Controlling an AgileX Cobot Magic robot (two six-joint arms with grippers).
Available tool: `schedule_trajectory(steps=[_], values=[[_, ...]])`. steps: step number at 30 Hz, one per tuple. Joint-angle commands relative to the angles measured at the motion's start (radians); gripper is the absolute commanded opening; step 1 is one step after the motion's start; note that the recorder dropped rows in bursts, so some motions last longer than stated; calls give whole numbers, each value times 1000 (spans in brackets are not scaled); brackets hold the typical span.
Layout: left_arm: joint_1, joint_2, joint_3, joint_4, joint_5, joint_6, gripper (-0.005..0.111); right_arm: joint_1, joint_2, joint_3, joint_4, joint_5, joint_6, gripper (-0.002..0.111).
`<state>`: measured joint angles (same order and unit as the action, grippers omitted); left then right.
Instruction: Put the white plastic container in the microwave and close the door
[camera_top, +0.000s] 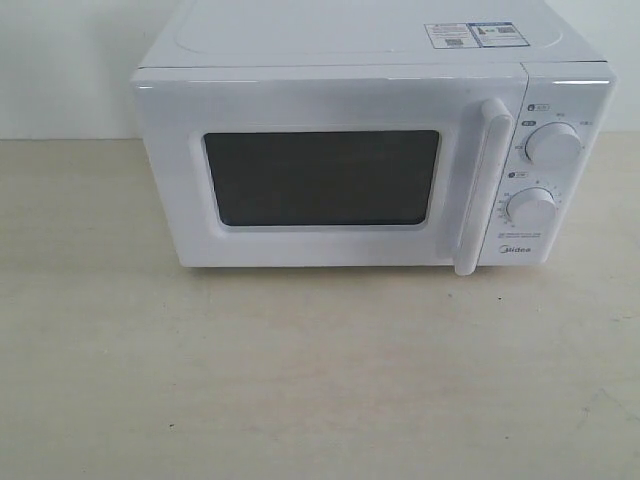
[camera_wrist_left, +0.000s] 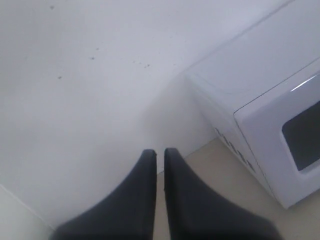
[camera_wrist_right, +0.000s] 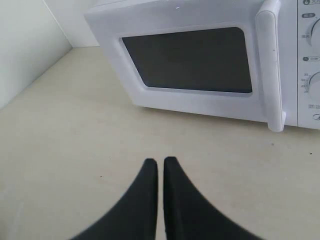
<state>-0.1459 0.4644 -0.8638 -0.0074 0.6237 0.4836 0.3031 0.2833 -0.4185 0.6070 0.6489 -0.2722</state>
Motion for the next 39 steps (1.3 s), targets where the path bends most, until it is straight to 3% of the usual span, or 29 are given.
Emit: schedule_trajectory(steps=[1, 4, 15, 19, 23, 39], values=[[80, -101, 177, 7, -114, -112, 4, -4, -4, 0, -6, -1, 1, 0], [122, -164, 355, -1, -267, -231, 4, -4, -4, 0, -6, -1, 1, 0], [127, -400, 864, -24, -778, -468, 4, -4, -4, 0, -6, -1, 1, 0], [195, -464, 864, -33, -548, -470, 4, -4, -4, 0, -6, -1, 1, 0], [211, -464, 864, -26, -318, -468, 4, -4, -4, 0, -6, -1, 1, 0], [211, -464, 864, -21, -309, -468, 4, -4, -4, 0, -6, -1, 1, 0]])
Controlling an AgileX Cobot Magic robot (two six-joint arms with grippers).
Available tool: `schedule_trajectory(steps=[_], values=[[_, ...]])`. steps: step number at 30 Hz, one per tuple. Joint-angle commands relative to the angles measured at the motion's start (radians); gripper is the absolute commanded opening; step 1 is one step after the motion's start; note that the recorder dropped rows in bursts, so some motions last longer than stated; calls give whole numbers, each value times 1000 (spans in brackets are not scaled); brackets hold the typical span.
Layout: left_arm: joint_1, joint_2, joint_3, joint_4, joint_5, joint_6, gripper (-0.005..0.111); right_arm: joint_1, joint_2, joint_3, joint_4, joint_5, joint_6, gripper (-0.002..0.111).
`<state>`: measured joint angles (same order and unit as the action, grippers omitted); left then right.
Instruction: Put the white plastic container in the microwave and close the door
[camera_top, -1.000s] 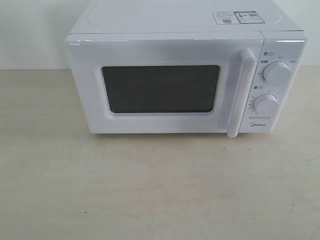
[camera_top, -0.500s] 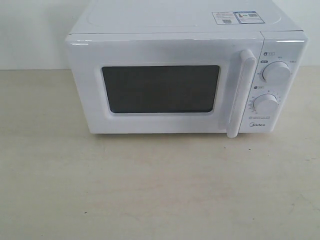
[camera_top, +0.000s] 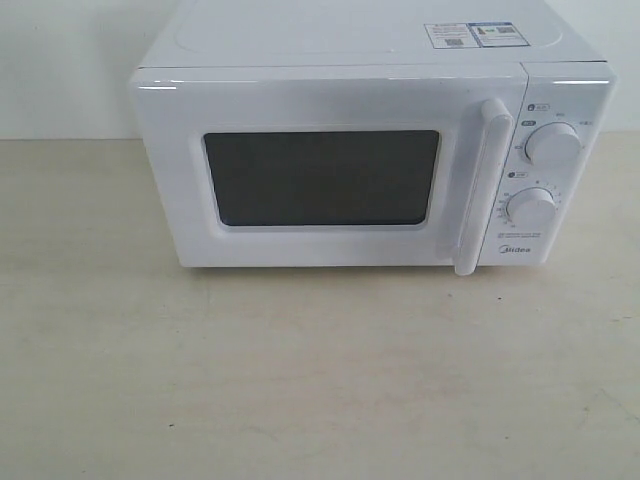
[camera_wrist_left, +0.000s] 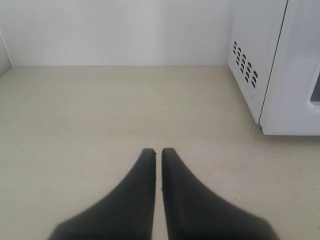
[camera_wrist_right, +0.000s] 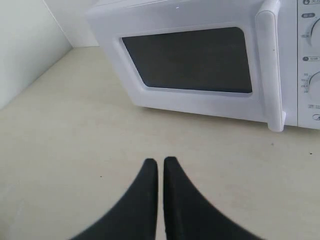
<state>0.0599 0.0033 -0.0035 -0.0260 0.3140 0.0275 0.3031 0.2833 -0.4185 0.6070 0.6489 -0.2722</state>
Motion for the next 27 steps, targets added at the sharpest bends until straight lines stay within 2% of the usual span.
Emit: schedule_trajectory(steps=[1, 19, 27], values=[[5, -3, 4, -3, 1, -12, 4, -4, -4, 0, -6, -1, 1, 0], [5, -3, 4, -3, 1, -12, 4, -4, -4, 0, -6, -1, 1, 0], [5, -3, 4, -3, 1, -12, 4, -4, -4, 0, -150, 20, -6, 0]])
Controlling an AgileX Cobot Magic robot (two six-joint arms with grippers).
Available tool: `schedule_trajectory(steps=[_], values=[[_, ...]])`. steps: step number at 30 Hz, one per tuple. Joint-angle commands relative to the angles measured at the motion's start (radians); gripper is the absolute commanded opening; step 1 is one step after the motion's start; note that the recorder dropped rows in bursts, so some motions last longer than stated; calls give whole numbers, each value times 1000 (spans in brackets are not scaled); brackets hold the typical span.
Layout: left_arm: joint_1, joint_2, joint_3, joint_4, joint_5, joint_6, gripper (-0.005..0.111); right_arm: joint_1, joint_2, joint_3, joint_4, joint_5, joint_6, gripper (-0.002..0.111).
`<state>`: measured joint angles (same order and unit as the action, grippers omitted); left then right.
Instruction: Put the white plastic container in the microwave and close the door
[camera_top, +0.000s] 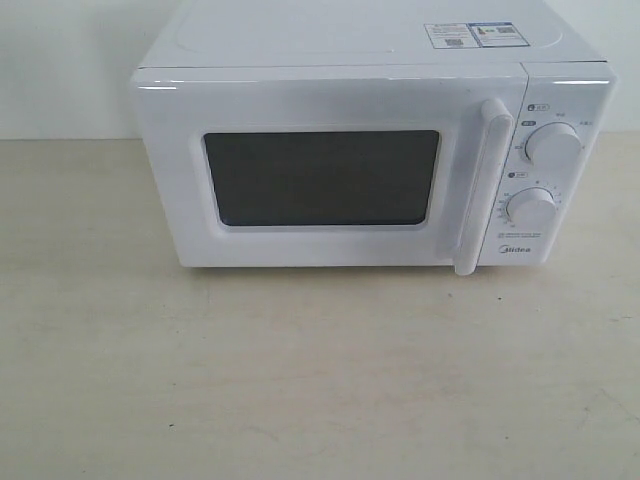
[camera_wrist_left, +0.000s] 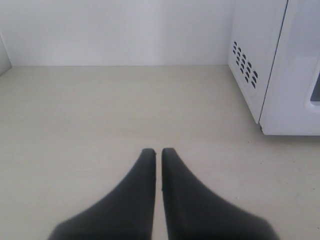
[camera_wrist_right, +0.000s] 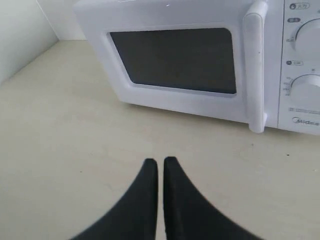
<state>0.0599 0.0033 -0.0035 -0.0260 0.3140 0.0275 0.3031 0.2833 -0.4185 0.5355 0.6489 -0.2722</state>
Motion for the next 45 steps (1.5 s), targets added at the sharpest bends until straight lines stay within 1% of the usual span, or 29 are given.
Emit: schedule_trajectory(steps=[1, 4, 8, 13, 17, 21, 24, 28, 30, 35, 39, 40, 45], values=[[5, -3, 4, -3, 1, -12, 4, -4, -4, 0, -88, 33, -6, 0], [5, -3, 4, -3, 1, -12, 4, -25, -18, 0, -132, 62, -6, 0], [5, -3, 4, -3, 1, -12, 4, -130, -68, 0, -141, 42, 4, 0], [5, -3, 4, -3, 1, -12, 4, -271, -173, 0, -128, -85, 13, 0], [5, -3, 4, -3, 1, -12, 4, -322, -202, 0, -154, -167, 13, 0], [5, -3, 4, -3, 1, -12, 4, -326, -200, 50, -185, -239, 9, 0], [5, -3, 4, -3, 1, -12, 4, -326, -200, 149, -177, -341, 16, 0], [5, -3, 4, -3, 1, -12, 4, -326, -200, 271, -159, -465, 100, 0], [5, -3, 4, -3, 1, -12, 4, -326, -204, 314, -192, -490, 139, 0], [5, -3, 4, -3, 1, -12, 4, -326, -204, 410, -341, -494, 272, 0], [5, -3, 4, -3, 1, -12, 4, -326, -204, 418, -410, -496, 358, 0], [5, -3, 4, -3, 1, -12, 4, -326, -204, 418, -442, -470, 374, 0], [5, -3, 4, -3, 1, -12, 4, -326, -204, 418, -507, -392, 374, 0]])
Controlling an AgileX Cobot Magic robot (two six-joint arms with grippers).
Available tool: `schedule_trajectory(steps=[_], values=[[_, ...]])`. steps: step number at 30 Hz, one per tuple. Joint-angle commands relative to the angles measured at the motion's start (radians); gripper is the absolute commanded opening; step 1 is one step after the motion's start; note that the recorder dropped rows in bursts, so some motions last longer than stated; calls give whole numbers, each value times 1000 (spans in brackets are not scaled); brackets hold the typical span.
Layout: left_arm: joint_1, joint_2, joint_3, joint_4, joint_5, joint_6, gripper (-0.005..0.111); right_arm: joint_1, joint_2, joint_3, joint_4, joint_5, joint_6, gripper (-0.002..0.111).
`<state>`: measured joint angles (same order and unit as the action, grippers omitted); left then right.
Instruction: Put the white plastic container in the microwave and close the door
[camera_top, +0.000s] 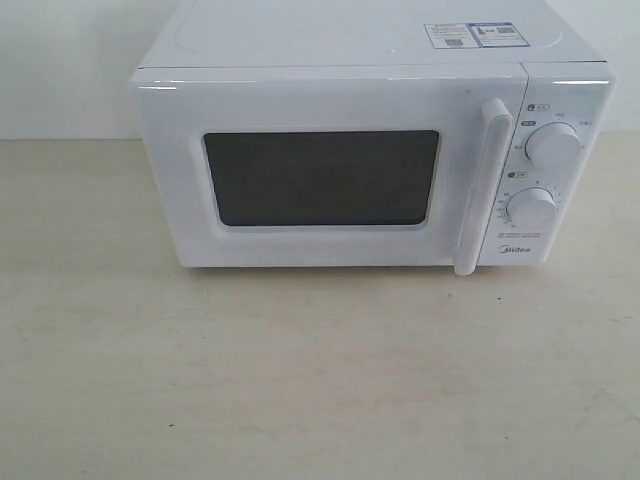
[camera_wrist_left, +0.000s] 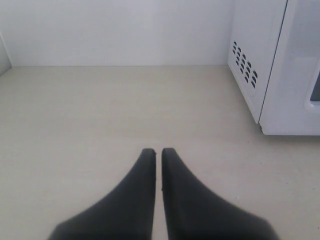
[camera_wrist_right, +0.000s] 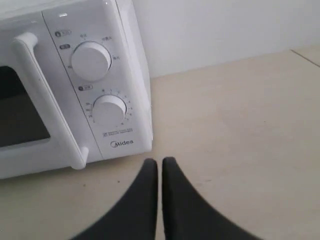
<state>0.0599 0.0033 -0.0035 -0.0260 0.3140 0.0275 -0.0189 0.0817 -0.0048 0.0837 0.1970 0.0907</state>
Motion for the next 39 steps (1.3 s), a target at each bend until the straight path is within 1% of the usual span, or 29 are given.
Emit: schedule_trajectory(steps=[1, 3, 5, 12, 16, 39], values=[[5, -3, 4, -3, 1, -12, 4, -4, -5, 5, -55, 84, 12, 0], [5, -3, 4, -3, 1, -12, 4, -4, -20, 5, -55, 136, 14, 0], [5, -3, 4, -3, 1, -12, 4, -4, -31, 5, -46, 145, 13, 0], [5, -3, 4, -3, 1, -12, 4, -4, -38, 5, -36, 145, 13, 0], [5, -3, 4, -3, 1, -12, 4, -9, -82, 5, -33, 145, 16, 0], [5, -3, 4, -3, 1, -12, 4, -9, -82, 5, -11, 148, 15, 0]])
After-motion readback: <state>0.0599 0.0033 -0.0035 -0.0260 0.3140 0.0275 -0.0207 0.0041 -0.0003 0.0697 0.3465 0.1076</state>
